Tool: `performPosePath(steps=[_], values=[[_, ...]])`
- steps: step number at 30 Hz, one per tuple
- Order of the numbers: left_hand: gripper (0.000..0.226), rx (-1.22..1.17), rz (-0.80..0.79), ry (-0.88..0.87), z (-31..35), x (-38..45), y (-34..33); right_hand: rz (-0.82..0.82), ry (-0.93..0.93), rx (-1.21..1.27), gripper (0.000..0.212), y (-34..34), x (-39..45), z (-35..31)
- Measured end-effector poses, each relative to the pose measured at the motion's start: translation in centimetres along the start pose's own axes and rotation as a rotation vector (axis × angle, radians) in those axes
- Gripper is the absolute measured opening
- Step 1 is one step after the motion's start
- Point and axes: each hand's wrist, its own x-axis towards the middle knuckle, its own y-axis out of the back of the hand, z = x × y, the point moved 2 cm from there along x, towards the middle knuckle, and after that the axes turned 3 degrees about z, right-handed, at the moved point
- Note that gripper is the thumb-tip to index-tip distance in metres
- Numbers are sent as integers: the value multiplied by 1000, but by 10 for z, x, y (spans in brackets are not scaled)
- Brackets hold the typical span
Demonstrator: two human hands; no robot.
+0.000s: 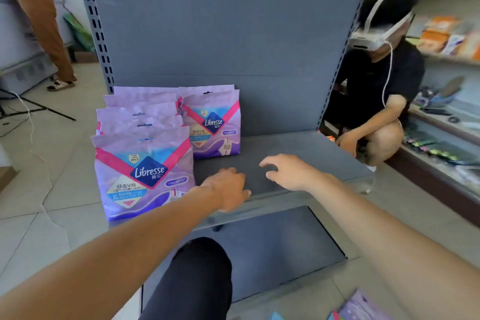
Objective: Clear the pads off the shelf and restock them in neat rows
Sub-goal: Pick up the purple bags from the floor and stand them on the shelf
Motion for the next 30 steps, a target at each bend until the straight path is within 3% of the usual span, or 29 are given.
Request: performPosePath(steps=[7, 14, 19, 30], values=[[59, 51, 92, -292, 71, -31, 17, 113, -117, -40, 41, -8, -110, 43], [65, 44, -55, -478, 165, -44, -29, 147, -418, -10, 53, -35, -231, 121], [67, -4, -108, -612, 222, -40, -80, 165, -670, 10, 48, -67, -311, 174], [66, -7, -276, -685, 298, 18, -199, 172, -1124, 219, 36, -162, -406, 284]])
